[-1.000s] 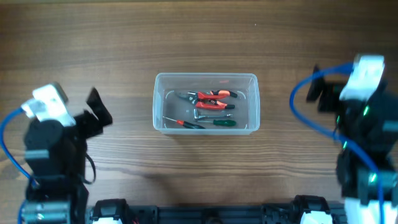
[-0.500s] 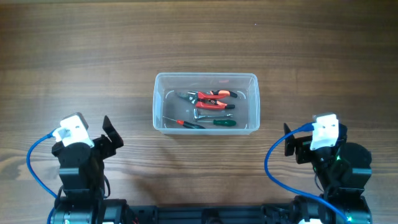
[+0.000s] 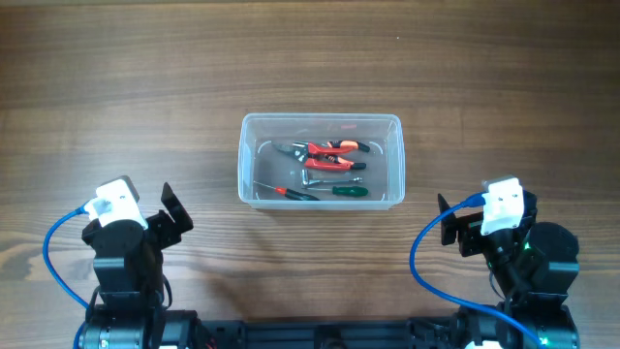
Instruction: Pack container
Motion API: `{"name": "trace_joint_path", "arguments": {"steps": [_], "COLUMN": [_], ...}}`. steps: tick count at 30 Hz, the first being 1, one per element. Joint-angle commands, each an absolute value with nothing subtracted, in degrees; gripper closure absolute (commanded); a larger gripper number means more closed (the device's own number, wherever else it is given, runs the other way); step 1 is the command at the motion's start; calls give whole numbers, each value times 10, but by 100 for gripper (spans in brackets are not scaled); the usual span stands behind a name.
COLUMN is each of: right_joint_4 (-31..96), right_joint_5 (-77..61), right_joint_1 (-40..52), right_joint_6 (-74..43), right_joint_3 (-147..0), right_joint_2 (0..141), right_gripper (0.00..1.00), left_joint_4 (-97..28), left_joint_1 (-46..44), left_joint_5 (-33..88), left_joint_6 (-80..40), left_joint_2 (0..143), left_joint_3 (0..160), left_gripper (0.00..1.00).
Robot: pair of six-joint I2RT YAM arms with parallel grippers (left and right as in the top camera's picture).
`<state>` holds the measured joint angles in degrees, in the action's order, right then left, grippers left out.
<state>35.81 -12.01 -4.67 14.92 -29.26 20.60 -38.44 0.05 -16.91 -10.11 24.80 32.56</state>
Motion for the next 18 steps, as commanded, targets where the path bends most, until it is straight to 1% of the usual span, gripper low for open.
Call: {"name": "trace_joint_path", "arguments": {"steps": [1, 9, 11, 13, 18], "right_joint_4": [357, 365, 378, 401, 510], "right_joint_5": [-132, -132, -59, -43, -45], "right_joint_1": [-47, -36, -22, -8, 17], "right_joint_6": [155, 154, 154, 155, 150], "right_joint_3": [-288, -288, -288, -288, -288], "right_joint_2": [198, 176, 144, 109, -2], "right_gripper": [0, 0, 1, 0, 0], "left_joint_4": [-384, -384, -384, -384, -384], "left_joint_1": [-2, -2, -2, -2, -2], "left_joint_5": [-178, -178, -178, -178, -178], "left_joint_6": [-94, -94, -94, -94, -94], "left_joint_2": [249, 249, 249, 249, 249], "left_joint_3": [319, 319, 319, 319, 319], "left_gripper": [0, 0, 0, 0, 0]}}
